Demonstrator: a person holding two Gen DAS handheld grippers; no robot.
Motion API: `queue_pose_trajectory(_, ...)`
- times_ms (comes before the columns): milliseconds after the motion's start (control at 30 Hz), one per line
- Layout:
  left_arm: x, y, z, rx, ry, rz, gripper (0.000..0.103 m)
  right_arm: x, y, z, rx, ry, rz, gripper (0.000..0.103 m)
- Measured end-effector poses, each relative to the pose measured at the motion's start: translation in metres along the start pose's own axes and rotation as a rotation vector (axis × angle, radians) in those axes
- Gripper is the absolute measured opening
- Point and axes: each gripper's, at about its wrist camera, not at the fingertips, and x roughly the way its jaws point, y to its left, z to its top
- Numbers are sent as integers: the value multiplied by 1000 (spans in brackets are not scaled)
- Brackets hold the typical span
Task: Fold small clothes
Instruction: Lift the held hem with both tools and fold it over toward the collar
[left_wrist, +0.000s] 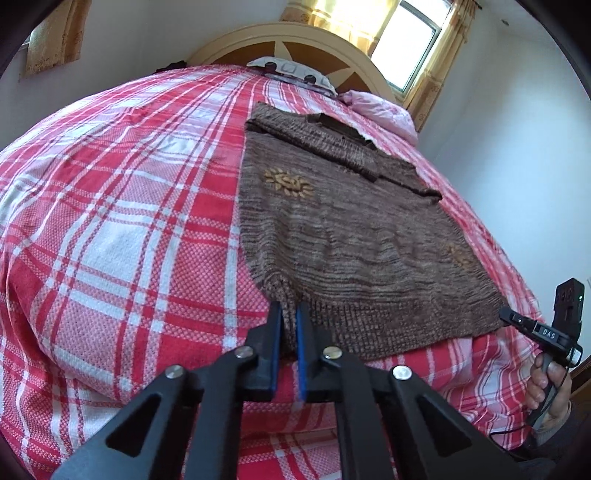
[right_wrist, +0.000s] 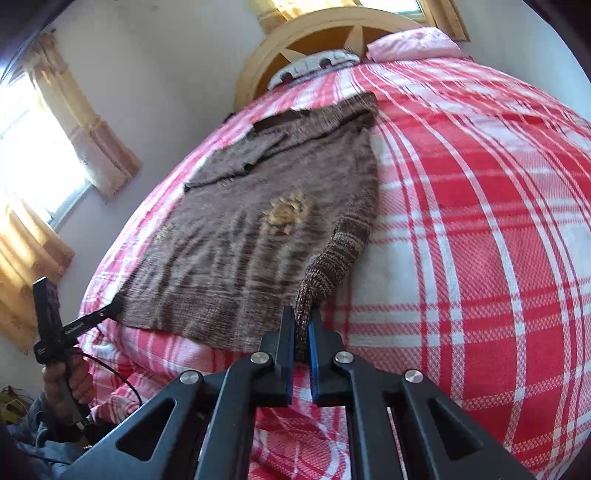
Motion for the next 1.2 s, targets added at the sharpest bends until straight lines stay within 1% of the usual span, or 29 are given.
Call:
queue_pose_trajectory(100, -2, -1, 2, 6, -10, -7, 7, 3, 0, 0, 0, 10, -8, 5)
queue_pose_trajectory(167, -3, -2, 3, -4, -13, -20, 7, 5, -5, -1, 24, 18, -4, 5)
queue_pose_trajectory(367, -19, -5, 20, -3, -67, -52, 7, -20, -1, 11, 51, -72, 126, 5)
queue_pose_trajectory(500, -24, -8, 31, 5, -98, -66, 7, -20, 0, 17, 71, -78, 161, 5)
queue_pose_trajectory(667, -21, -9, 52, -10, -118, -88, 7, -22, -2, 29, 101, -100, 202, 5)
queue_pose_trajectory(933, -16, -9, 104, -34, -182, -94, 7, -28, -13, 63, 152, -166, 253, 5)
queue_pose_trajectory(1067, -6, -9, 127, -36, -192, -85, 7, -23, -18, 88, 162, -183, 256, 5)
queue_pose_trajectory(1200, 10, -8, 150, -48, -184, -84, 7, -14, -17, 115, 157, -188, 249, 5)
